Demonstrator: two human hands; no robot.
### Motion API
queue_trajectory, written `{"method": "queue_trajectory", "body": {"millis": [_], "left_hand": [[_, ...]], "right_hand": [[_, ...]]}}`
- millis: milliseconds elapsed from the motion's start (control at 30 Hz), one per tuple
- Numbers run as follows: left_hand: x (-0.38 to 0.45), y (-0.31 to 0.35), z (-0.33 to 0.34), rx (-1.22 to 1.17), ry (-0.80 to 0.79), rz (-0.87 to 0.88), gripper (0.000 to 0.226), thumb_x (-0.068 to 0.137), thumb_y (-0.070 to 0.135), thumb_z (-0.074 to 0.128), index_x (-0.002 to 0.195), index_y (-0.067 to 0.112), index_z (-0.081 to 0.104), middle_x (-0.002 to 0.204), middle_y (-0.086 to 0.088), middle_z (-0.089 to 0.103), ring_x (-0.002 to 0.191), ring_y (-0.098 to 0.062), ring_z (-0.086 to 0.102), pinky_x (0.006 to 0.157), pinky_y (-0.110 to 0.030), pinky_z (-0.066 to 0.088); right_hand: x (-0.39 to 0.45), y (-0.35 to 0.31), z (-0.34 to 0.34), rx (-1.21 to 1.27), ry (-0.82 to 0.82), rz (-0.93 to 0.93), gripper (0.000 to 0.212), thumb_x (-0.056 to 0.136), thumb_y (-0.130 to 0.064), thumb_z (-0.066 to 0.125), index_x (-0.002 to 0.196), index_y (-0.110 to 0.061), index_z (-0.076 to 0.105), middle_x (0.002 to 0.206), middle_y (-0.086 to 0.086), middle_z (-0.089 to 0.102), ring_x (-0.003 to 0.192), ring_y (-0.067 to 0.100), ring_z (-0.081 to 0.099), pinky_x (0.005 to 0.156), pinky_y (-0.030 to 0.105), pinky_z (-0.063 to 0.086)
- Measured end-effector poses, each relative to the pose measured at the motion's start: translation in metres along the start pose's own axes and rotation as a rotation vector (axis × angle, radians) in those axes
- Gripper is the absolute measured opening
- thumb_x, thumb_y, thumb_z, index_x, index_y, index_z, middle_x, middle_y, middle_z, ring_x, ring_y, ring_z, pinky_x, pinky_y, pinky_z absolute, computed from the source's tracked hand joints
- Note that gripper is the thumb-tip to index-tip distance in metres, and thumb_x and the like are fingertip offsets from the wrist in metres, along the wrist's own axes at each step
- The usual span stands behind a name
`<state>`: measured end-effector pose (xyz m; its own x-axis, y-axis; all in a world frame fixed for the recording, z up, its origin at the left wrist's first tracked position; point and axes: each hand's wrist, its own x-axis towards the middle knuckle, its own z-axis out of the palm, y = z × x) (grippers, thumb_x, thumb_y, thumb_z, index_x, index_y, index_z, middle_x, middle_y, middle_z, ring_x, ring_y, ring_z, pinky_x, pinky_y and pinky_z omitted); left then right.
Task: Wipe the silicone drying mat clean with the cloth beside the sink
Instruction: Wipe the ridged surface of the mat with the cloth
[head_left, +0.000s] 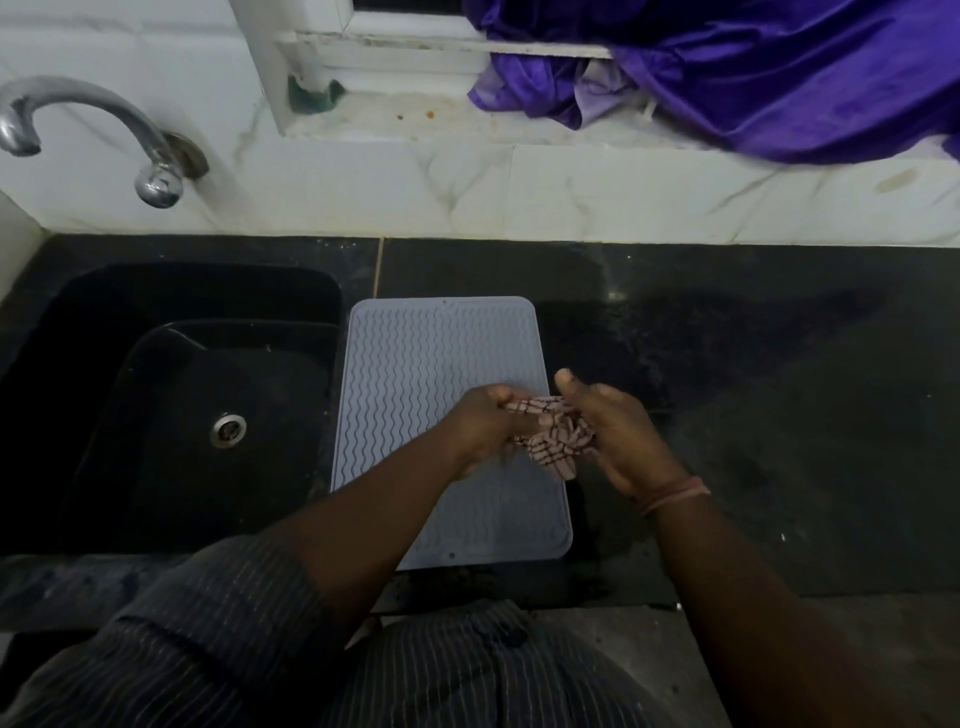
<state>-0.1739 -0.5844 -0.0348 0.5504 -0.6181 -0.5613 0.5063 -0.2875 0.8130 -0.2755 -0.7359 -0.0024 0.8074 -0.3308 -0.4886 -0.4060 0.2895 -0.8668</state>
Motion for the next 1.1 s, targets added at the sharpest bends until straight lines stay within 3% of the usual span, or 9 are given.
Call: {"method": "queue_trajectory", "body": {"millis": [133, 200, 300, 433, 567, 733, 900, 1033, 1100], "left_hand": [[0.004, 0.016, 0.009, 0.115, 0.063, 0.073, 0.035, 0.086, 0.026, 0.081, 0.117, 0.017, 0.068, 0.108, -0.009, 0.075, 0.098, -0.024, 0.075, 0.088, -0.048, 0.061], [0.006, 0.018, 0.007, 0.0, 0.081, 0.041, 0.026, 0.097, 0.032, 0.067, 0.12, 0.019, 0.064, 0.11, -0.01, 0.074, 0.098, -0.025, 0.075, 0.084, -0.048, 0.062], [0.011, 0.007, -0.001, -0.086, 0.194, 0.025, 0.028, 0.101, 0.029, 0.057, 0.127, 0.019, 0.059, 0.12, -0.014, 0.07, 0.104, -0.027, 0.072, 0.088, -0.049, 0.061], [0.028, -0.015, -0.015, 1.03, 0.288, 0.118, 0.058, 0.094, 0.038, 0.064, 0.147, 0.022, 0.047, 0.151, -0.01, 0.048, 0.134, -0.03, 0.049, 0.112, -0.051, 0.042], [0.016, -0.029, -0.022, 1.506, 0.121, -0.071, 0.104, 0.084, 0.052, 0.074, 0.161, 0.041, 0.004, 0.17, -0.004, -0.008, 0.155, -0.037, 0.0, 0.12, -0.059, 0.02], [0.013, -0.019, -0.025, 1.549, 0.124, -0.077, 0.109, 0.081, 0.058, 0.076, 0.16, 0.044, 0.004, 0.171, 0.0, -0.008, 0.154, -0.035, 0.002, 0.121, -0.056, 0.021], [0.016, -0.025, -0.022, 1.532, 0.19, -0.129, 0.106, 0.083, 0.052, 0.076, 0.159, 0.049, 0.003, 0.17, 0.005, -0.012, 0.155, -0.032, -0.002, 0.12, -0.054, 0.02], [0.014, -0.029, -0.02, 1.46, 0.218, -0.109, 0.107, 0.08, 0.049, 0.08, 0.159, 0.048, 0.007, 0.17, 0.007, -0.01, 0.156, -0.03, -0.004, 0.121, -0.054, 0.017], [0.013, -0.03, -0.021, 1.439, 0.235, -0.081, 0.108, 0.079, 0.048, 0.081, 0.159, 0.048, 0.009, 0.17, 0.007, -0.008, 0.156, -0.03, -0.004, 0.122, -0.054, 0.016]], "right_hand": [[0.004, -0.004, 0.0, -0.269, -0.161, -0.078, 0.072, 0.079, -0.017, 0.087, 0.138, -0.029, 0.047, 0.123, 0.003, 0.07, 0.107, 0.012, 0.072, 0.08, 0.022, 0.058], [0.014, -0.006, -0.001, -0.366, -0.229, -0.112, 0.051, 0.084, -0.009, 0.081, 0.13, -0.02, 0.064, 0.115, 0.003, 0.075, 0.106, 0.015, 0.072, 0.082, 0.023, 0.058], [0.041, -0.002, 0.003, -0.634, -0.082, -0.21, 0.033, 0.082, -0.016, 0.082, 0.115, -0.02, 0.075, 0.105, -0.002, 0.076, 0.099, 0.015, 0.072, 0.084, 0.03, 0.057], [0.074, 0.015, 0.02, -1.065, 0.079, -0.464, 0.031, 0.092, -0.023, 0.066, 0.123, -0.019, 0.07, 0.116, 0.005, 0.072, 0.106, 0.023, 0.067, 0.093, 0.037, 0.055], [0.084, 0.056, 0.026, -1.399, 0.012, -0.527, 0.029, 0.091, -0.028, 0.05, 0.115, -0.022, 0.065, 0.11, 0.007, 0.067, 0.098, 0.032, 0.065, 0.083, 0.046, 0.056], [0.064, 0.073, 0.016, -1.438, -0.064, -0.587, 0.029, 0.092, -0.036, 0.04, 0.098, -0.027, 0.066, 0.097, 0.0, 0.067, 0.089, 0.024, 0.063, 0.079, 0.04, 0.052], [0.0, 0.098, 0.006, -1.424, -0.162, -0.651, 0.011, 0.083, -0.015, 0.067, 0.091, -0.021, 0.07, 0.09, 0.003, 0.069, 0.082, 0.027, 0.063, 0.067, 0.037, 0.055], [-0.038, 0.102, 0.004, -1.461, -0.394, -0.471, 0.023, 0.095, -0.03, 0.06, 0.115, -0.022, 0.067, 0.117, 0.003, 0.067, 0.108, 0.027, 0.059, 0.089, 0.04, 0.054], [-0.039, 0.092, -0.001, -1.392, -0.482, -0.439, 0.024, 0.096, -0.032, 0.06, 0.116, -0.022, 0.07, 0.118, 0.001, 0.069, 0.108, 0.023, 0.063, 0.091, 0.034, 0.052]]}}
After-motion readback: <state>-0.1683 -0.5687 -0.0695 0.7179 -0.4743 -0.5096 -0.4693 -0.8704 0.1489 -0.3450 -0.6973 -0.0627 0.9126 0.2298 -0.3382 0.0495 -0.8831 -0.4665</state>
